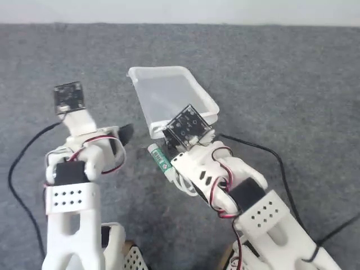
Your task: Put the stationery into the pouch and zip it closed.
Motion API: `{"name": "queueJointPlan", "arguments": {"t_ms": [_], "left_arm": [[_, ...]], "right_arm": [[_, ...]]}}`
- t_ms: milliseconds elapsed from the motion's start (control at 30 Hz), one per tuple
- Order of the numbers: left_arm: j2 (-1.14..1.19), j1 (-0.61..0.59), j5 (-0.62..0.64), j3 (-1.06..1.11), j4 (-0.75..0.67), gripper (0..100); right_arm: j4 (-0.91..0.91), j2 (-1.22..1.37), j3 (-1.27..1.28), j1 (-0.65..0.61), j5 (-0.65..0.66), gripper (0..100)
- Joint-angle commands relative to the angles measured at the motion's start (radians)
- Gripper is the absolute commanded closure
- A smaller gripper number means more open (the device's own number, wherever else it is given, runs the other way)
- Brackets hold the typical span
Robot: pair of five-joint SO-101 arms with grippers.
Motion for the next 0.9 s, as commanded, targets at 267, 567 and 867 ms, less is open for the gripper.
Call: {"name": "queueJointPlan", "arguments": {"t_ms": [267,567,867], "left_arm": [[-0.034,0.153,-0.012,-0.096,0.060,70],[-0.035,0.207,-0.012,-0.102,0.095,70],[-0.103,0.207,-0.014,-0.099,0.124,70]], "right_arm": [[-0.065,-0.079,0.025,0.010,-0.011,99.2],[-0.065,-0.079,0.025,0.010,-0.011,99.2],[-0.070,-0.073,0.025,0.010,-0.011,99.2]]}}
